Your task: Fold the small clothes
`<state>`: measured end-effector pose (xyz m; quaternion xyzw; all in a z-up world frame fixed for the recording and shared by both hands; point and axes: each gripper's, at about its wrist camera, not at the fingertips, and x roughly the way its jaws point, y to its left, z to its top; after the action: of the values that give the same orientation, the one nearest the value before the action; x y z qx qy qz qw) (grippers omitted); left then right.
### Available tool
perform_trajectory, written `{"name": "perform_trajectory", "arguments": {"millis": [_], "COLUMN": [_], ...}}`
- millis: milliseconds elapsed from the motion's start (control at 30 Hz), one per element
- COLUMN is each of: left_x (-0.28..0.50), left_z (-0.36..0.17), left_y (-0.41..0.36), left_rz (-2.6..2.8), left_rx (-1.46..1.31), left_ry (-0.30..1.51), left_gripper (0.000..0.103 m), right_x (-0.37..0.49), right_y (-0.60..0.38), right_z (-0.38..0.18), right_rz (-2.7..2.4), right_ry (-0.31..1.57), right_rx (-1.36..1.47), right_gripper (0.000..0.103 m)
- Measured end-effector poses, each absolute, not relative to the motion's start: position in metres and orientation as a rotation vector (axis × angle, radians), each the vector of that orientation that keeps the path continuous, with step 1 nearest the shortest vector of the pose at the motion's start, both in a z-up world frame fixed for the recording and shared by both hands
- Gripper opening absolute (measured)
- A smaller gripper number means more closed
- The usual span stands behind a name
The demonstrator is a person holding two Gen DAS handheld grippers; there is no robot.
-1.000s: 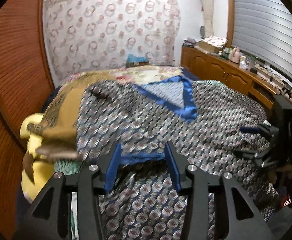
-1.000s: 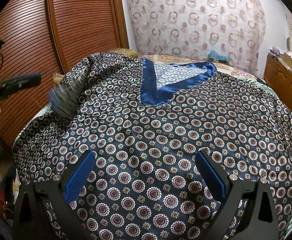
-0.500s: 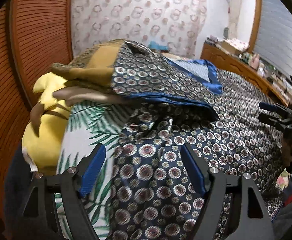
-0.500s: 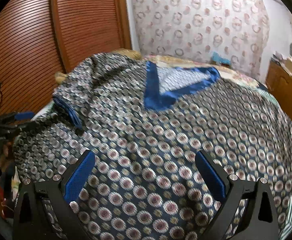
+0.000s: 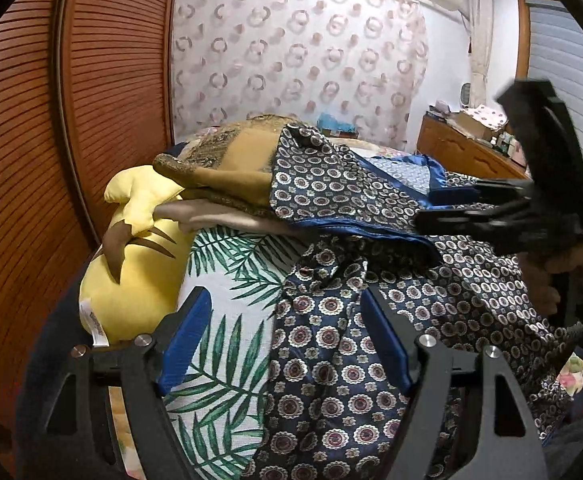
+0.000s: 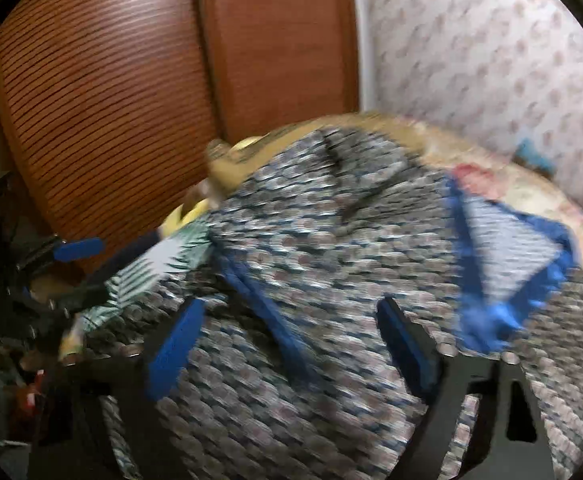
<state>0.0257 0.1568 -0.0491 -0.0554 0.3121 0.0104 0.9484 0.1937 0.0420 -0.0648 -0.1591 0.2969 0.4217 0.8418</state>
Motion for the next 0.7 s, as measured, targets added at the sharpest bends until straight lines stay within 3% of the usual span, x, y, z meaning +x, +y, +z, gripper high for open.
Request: {"name": "perform_trajectory", "arguments": {"millis": [200,467,533,633,700], "left_x": [0.020,0.017,0.017,0.017,0.017], "left_z": [-0.052,-0.060,-0.061,-0.062,-0.062], "left_y": [0.163,0.159,0.157,0.157,0.157], "left_rz": [0.029,0.015,0.014,0.009,0.007], "left_rx": [-0.124,-0.124,-0.122,-0.121,-0.123], "left_ry": [0.637,0.654,0.654,0.654,0.654], "left_gripper": [0.078,0.078,0.078,0.078,0.078], "right_x": [0.197,0.215,0.214,0.217,0.220], "right_y": [0.098,0.144,0.149,0.147,0.139], "right_z": [-0.071,-0.088,-0.091,-0.089,-0.081], "right_rz": [0.934,0.886,0.840,0.829,0.840], "right_ry": [0.624,0.660,0.646,0.643,0.618], "right_rx": [-0.442,-0.564,-0.598,-0.576,-0.514], "right_gripper": [0.072,0.053,0.028,0.012,0.008]}}
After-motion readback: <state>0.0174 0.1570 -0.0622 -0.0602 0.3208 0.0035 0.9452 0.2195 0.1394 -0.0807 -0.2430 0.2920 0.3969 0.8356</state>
